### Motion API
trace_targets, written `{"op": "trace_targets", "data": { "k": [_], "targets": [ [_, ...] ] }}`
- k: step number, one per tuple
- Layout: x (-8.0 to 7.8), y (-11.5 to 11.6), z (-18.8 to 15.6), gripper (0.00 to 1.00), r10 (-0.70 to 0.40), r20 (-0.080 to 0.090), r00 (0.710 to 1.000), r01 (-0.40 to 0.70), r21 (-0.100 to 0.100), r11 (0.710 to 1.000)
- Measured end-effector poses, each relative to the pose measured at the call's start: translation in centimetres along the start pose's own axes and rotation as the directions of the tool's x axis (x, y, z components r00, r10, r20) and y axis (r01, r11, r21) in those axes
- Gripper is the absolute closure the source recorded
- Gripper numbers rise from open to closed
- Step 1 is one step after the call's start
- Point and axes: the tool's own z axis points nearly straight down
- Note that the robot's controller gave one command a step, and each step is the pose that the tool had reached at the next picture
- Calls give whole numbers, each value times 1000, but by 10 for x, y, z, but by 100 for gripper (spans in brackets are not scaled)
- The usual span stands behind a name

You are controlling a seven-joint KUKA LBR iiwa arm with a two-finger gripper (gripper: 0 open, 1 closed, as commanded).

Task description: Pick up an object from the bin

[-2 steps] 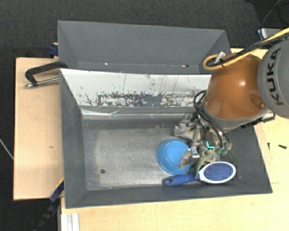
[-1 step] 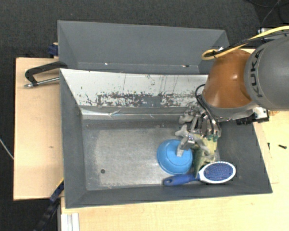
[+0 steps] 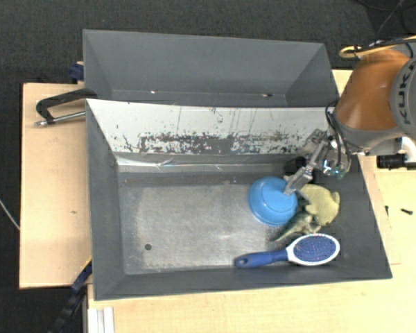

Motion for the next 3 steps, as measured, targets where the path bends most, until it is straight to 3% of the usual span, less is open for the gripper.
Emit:
{"op": "trace_targets", "data": {
  "k": [1, 2, 3],
  "targets": [
    [66, -47, -18, 0, -434, 8, 901, 434, 6, 901],
    [94, -17, 16, 0, -647, 24, 762, 647, 11, 762],
    [16, -10, 36, 0, -854, -14, 520, 854, -16, 520]
  ]
}}
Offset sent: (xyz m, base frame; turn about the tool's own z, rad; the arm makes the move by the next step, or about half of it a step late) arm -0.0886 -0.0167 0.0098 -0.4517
